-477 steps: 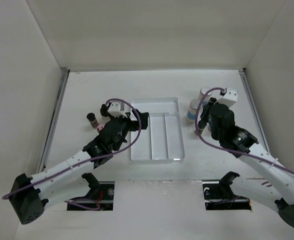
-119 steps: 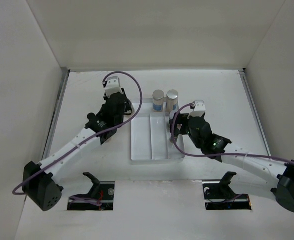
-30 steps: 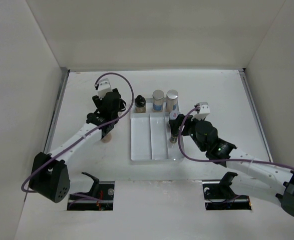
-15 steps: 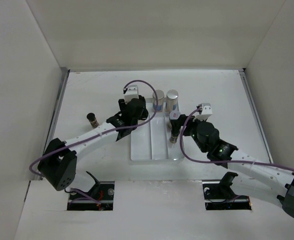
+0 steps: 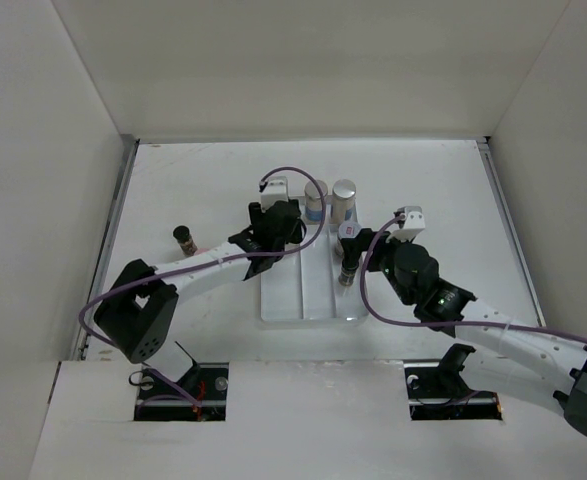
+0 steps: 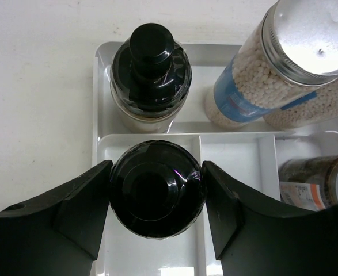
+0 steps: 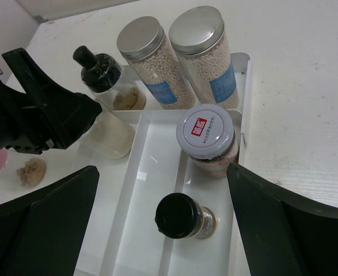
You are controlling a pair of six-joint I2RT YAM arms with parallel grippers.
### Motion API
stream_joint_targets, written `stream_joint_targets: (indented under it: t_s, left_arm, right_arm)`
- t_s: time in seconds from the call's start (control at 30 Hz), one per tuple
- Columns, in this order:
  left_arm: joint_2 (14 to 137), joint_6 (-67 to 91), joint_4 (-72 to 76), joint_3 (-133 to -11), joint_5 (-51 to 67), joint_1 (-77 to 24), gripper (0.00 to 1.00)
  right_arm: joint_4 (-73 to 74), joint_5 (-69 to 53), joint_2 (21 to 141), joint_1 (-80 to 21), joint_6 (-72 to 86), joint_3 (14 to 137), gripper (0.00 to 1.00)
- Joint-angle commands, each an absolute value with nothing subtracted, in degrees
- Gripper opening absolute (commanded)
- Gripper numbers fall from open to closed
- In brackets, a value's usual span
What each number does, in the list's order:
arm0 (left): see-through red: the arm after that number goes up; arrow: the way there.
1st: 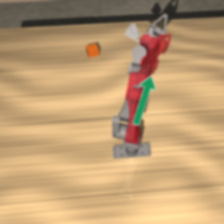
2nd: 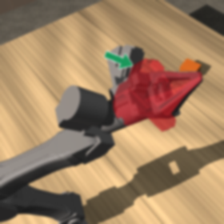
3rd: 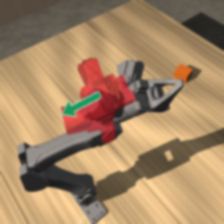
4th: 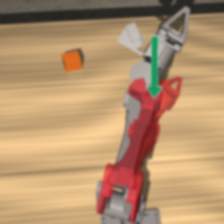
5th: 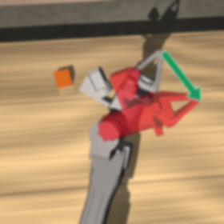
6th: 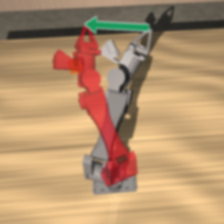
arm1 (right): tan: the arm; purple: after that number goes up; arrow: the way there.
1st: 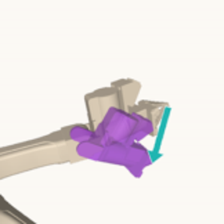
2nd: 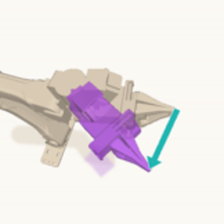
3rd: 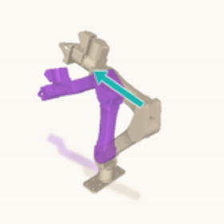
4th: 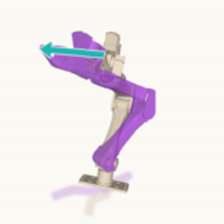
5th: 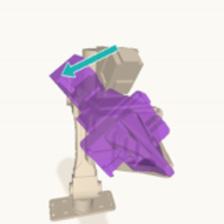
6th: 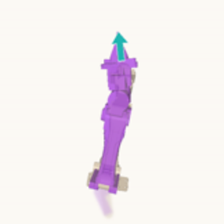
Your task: Organize the condiment bottles
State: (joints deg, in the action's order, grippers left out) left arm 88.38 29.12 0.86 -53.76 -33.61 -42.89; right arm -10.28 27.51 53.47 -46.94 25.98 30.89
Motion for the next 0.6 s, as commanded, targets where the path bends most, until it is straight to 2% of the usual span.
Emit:
stream_joint_targets:
  t_s: [0.0,0.17,0.27,0.57]
  left_arm:
    - [86.84,28.83,5.63,-54.49,-34.1,-42.58,0.58]
    - [84.82,28.39,3.87,-53.62,-34.8,-43.02,0.75]
    - [80.78,26.28,3.96,-52.12,-35.07,-43.98,0.82]
    - [59.78,26.98,-5.95,-43.34,-43.41,-43.29,0.82]
  right_arm:
    - [-12.74,28.92,52.03,-46.54,26.81,30.76,1.0]
    - [-12.66,28.92,51.59,-46.54,26.81,30.67,1.0]
    - [-12.66,28.92,51.59,-46.62,26.81,30.67,1.0]
    - [-13.01,28.92,51.5,-46.62,26.81,30.41,1.0]
